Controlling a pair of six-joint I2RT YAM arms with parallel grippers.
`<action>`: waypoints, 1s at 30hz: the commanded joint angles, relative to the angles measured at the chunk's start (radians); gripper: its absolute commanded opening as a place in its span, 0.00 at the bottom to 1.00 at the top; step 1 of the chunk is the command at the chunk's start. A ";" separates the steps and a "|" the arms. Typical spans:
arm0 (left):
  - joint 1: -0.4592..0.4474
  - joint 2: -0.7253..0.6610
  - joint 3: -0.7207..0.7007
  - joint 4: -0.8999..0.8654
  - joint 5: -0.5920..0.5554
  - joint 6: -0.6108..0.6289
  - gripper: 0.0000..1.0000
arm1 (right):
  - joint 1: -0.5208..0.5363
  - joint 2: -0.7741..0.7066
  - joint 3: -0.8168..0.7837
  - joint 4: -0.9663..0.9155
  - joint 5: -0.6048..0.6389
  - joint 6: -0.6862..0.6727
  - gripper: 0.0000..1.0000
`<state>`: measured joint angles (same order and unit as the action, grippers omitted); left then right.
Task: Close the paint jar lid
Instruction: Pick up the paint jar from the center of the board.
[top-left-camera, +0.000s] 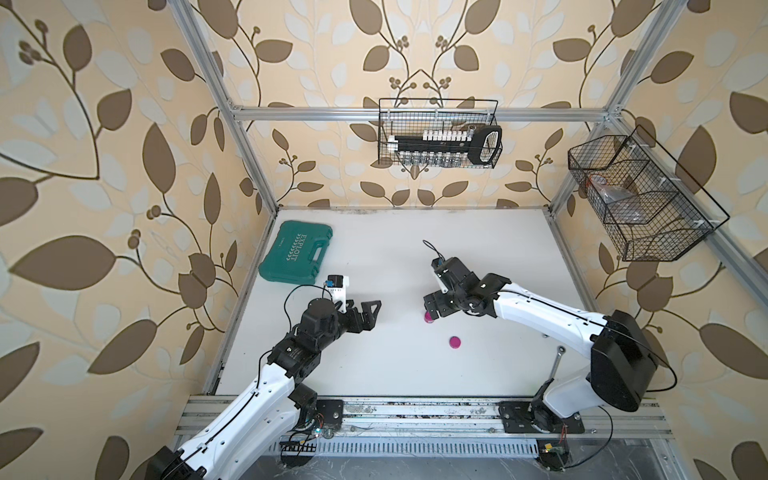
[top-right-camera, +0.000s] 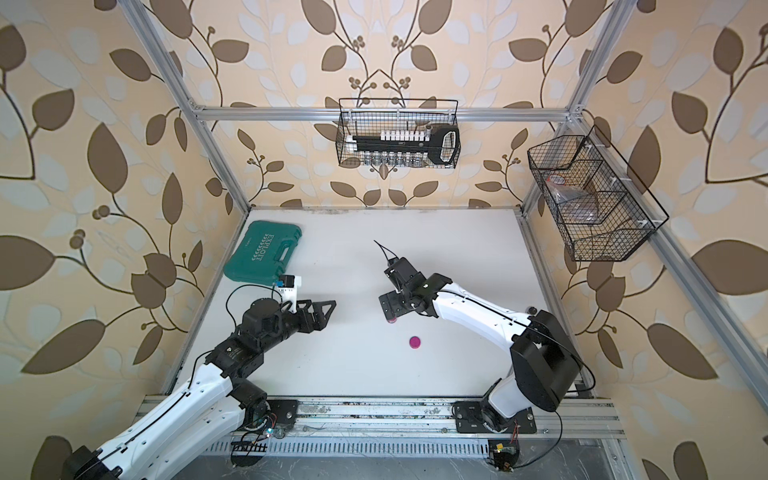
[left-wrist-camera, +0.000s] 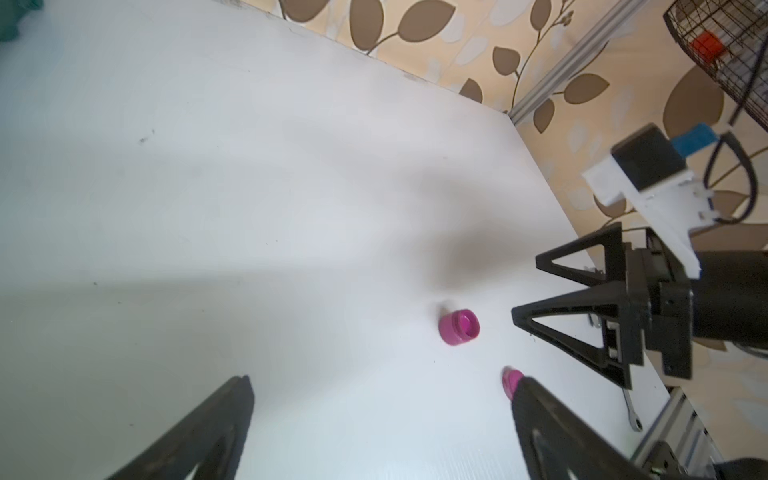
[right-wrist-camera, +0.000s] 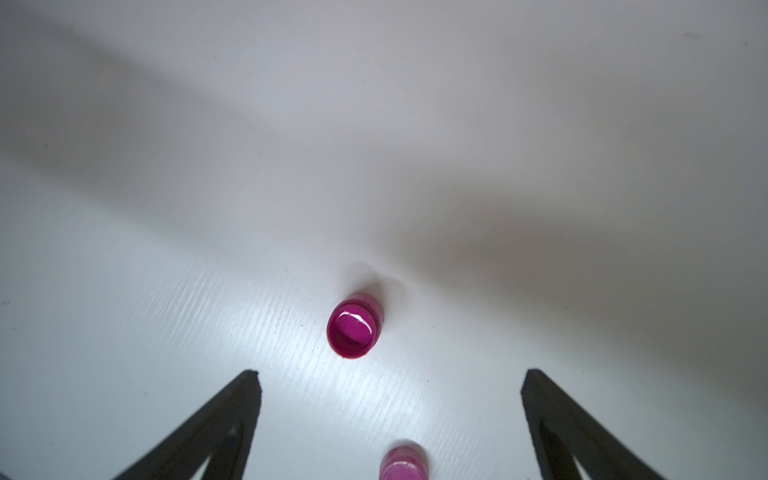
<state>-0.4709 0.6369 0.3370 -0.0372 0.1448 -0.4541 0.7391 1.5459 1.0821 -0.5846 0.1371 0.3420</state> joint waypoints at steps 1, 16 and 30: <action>-0.026 -0.050 -0.014 0.097 0.032 0.012 0.99 | 0.013 0.041 0.047 -0.077 -0.025 0.033 0.92; -0.037 -0.106 -0.068 0.057 0.068 0.121 0.99 | 0.055 0.281 0.148 -0.087 -0.002 0.051 0.64; -0.037 -0.112 -0.070 0.054 0.071 0.130 0.99 | 0.053 0.344 0.183 -0.080 0.009 0.052 0.43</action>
<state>-0.4984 0.5213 0.2703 -0.0071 0.2012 -0.3462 0.7879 1.8645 1.2346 -0.6548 0.1310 0.3901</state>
